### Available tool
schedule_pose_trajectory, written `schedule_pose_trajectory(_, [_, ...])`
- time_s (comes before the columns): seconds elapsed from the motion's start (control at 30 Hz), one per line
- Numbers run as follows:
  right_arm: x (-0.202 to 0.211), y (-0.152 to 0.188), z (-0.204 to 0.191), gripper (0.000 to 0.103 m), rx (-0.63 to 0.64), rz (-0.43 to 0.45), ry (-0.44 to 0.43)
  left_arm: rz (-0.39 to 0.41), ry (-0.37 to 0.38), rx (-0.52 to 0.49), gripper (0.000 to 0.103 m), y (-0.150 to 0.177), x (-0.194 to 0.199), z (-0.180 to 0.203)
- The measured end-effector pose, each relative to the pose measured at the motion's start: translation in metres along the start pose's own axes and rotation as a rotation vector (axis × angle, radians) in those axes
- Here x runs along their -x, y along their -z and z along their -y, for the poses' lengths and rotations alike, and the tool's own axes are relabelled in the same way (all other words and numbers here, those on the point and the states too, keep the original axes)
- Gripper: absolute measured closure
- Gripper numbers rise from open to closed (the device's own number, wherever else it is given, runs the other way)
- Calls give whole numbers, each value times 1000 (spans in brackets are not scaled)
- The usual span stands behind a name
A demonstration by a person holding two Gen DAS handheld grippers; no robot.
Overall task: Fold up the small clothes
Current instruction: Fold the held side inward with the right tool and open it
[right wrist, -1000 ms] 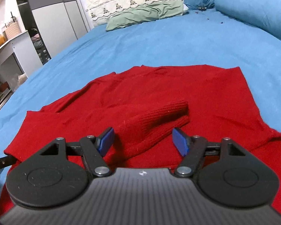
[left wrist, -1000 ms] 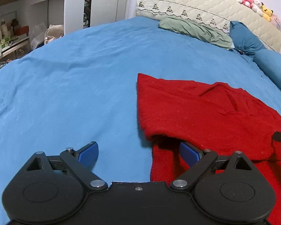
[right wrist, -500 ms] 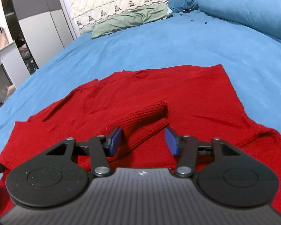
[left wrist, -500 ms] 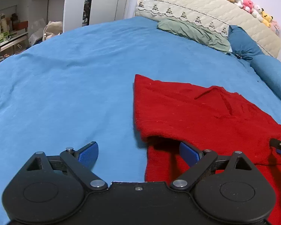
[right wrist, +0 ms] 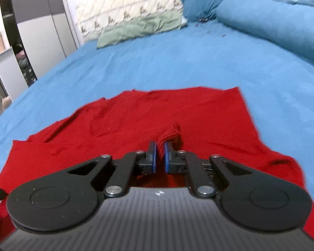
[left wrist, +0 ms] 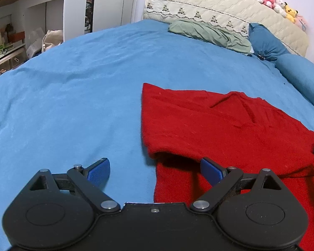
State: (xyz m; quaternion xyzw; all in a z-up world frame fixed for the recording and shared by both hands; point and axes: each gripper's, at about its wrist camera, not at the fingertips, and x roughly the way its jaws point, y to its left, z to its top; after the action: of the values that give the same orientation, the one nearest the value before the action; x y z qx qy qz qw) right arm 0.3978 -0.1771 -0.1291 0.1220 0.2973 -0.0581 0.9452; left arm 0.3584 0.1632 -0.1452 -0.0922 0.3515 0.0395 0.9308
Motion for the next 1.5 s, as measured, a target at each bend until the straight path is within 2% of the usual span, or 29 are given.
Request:
schedule_pose_trajectory(0.07, [10,6,3,79,13,-9,8,-3,1,7,7,1,-1,0])
schedule_pose_trajectory(0.13, [7,13,4,74,39,-63,18,-8,0,11,7,1,-1,0])
schedule_pose_trajectory(0.2, [7,19,9,55,35,-69,27,-9,-2,11,7,1,0,1])
schedule_pose_trajectory(0.23, [8,21,11,38,24,-59,33,-7,-3,11,7,0,0,1])
schedule_pose_trajectory(0.27, [10,22,14,31,12,-47,40,-5,-4,11,7,0,1,1])
schedule_pose_trajectory(0.3, [11,22,15,31,8,-39,44,-4,-5,11,7,0,1,2])
schedule_pose_trajectory(0.6, [-6,19,12,34,84,-42,72,-7,-15,-16,7,1,-3,5])
schedule_pose_trajectory(0.63, [-9,19,11,40,96,-49,70,-6,-18,-18,7,1,-3,5])
schedule_pose_trajectory(0.67, [-11,19,10,54,118,-54,65,-5,-21,-21,7,1,-3,5])
schedule_pose_trajectory(0.7, [-12,19,6,58,153,-56,57,-4,-25,-27,7,1,-3,5])
schedule_pose_trajectory(0.77, [-11,17,-4,75,228,-51,66,-2,-44,-45,7,2,-3,4])
schedule_pose_trajectory(0.87, [-4,5,-13,76,256,-32,49,5,-67,-85,8,2,-3,4])
schedule_pose_trajectory(1.0, [6,-29,-12,77,235,14,19,-3,-62,-145,10,1,-7,4])
schedule_pose_trajectory(1.1, [12,-60,-4,78,223,58,39,-23,-22,-128,16,0,-16,2])
schedule_pose_trajectory(1.2, [14,-83,16,78,204,88,66,-15,-5,-132,16,0,-22,6])
schedule_pose_trajectory(1.27, [7,-86,31,78,211,75,79,-11,-7,-133,16,0,-27,9])
schedule_pose_trajectory(1.37, [-6,-78,47,78,209,22,103,5,-25,-121,25,0,-27,8])
schedule_pose_trajectory(1.5, [-14,-68,71,78,118,9,112,-9,-27,-89,26,-2,-29,4])
